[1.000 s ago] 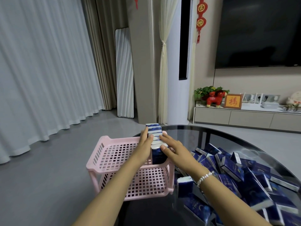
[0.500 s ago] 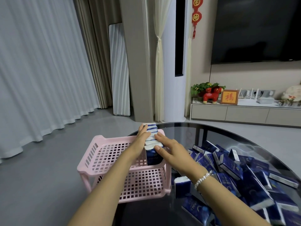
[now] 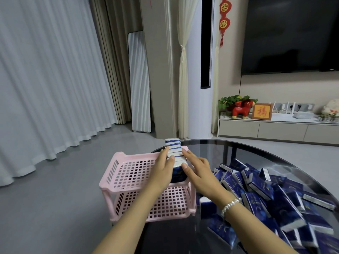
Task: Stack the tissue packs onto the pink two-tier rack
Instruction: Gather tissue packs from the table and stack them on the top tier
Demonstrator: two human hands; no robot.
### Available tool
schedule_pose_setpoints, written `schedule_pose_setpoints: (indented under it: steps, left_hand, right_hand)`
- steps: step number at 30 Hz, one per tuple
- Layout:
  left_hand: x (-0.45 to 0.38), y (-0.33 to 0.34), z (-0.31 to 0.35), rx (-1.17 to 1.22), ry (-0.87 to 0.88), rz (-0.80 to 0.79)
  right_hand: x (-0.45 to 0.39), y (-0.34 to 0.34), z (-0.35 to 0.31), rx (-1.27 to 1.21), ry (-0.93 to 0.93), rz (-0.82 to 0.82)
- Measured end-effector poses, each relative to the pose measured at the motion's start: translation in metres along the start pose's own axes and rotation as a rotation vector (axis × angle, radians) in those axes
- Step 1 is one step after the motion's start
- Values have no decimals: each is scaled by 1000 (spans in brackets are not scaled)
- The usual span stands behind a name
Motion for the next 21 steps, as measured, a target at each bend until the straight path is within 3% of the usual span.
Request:
schedule_pose_setpoints:
  steps: [8, 15, 21]
  left_hand:
    - [55, 11, 23, -187, 334, 284]
    - [95, 50, 23, -129, 280, 213]
    - [116, 94, -13, -120, 162, 146]
  right_hand:
    - [47, -19, -10, 15, -3, 189]
    - [99, -39, 13, 91, 63, 249]
    - [135, -38, 46, 159, 190, 152]
Point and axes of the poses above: each hand's wrist, its own x-axis away from the middle knuckle, its own y-axis out of the palm, z = x × y, the point moved 3 cm from there along -x, towards the middle knuckle, and after that the axes turned 2 degrees about x, right-handed, at the moved point
